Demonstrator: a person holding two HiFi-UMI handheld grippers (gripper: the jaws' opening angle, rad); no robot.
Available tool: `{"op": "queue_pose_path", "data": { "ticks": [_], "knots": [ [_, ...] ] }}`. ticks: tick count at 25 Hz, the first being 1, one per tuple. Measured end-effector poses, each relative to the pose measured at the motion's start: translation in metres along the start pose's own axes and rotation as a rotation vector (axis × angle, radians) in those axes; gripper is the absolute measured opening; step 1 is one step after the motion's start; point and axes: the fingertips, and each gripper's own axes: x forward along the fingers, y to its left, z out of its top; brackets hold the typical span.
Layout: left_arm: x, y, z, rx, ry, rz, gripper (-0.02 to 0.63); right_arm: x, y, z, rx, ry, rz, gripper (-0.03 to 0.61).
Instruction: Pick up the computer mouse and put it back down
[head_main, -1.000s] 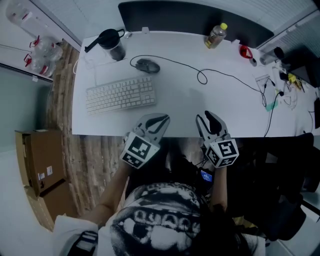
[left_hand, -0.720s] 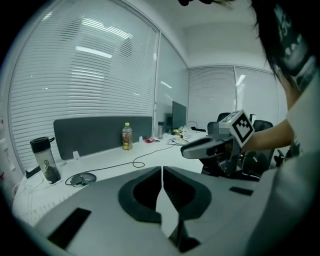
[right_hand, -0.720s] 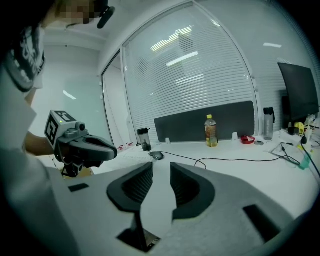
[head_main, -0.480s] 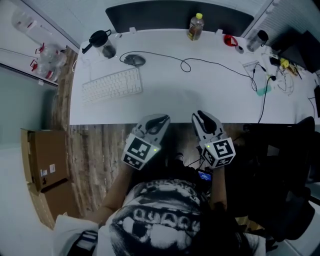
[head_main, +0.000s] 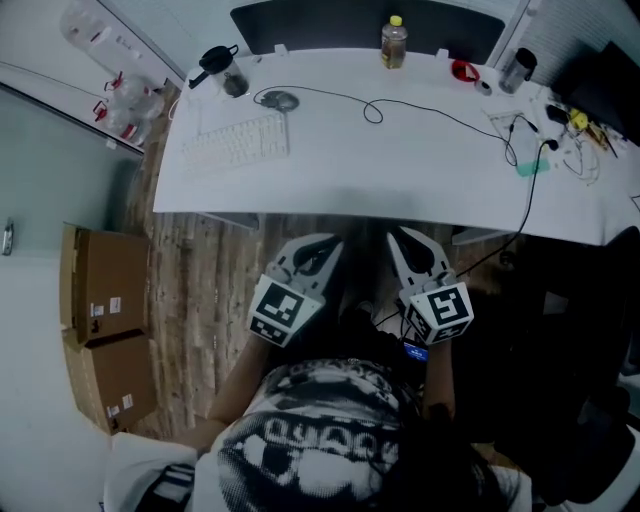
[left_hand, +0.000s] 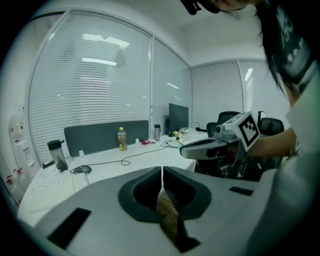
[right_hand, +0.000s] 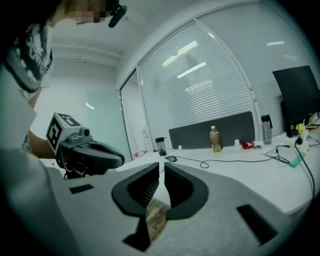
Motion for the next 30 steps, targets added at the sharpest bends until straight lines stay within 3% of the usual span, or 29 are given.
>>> {"op": "queue_pose_path", "data": {
  "ticks": [8, 21, 30],
  "knots": [
    [-0.021, -0.029, -0.01, 0.008, 0.04, 0.045, 0.011, -0.027, 0.019, -0.02, 0.036, 0.005, 0.05, 0.002],
    [-0.031, -0.049, -0.014, 0.031, 0.021, -0.005, 0.011, -0.045, 0.038, -0.028, -0.014, 0.031, 0.031, -0.006],
    [-0.081, -0.042, -0.035, 0.01, -0.026, -0.026, 0.011, -0.037, 0.1, -0.03, -0.055, 0.057, 0.026, -0.006]
  ]
}}
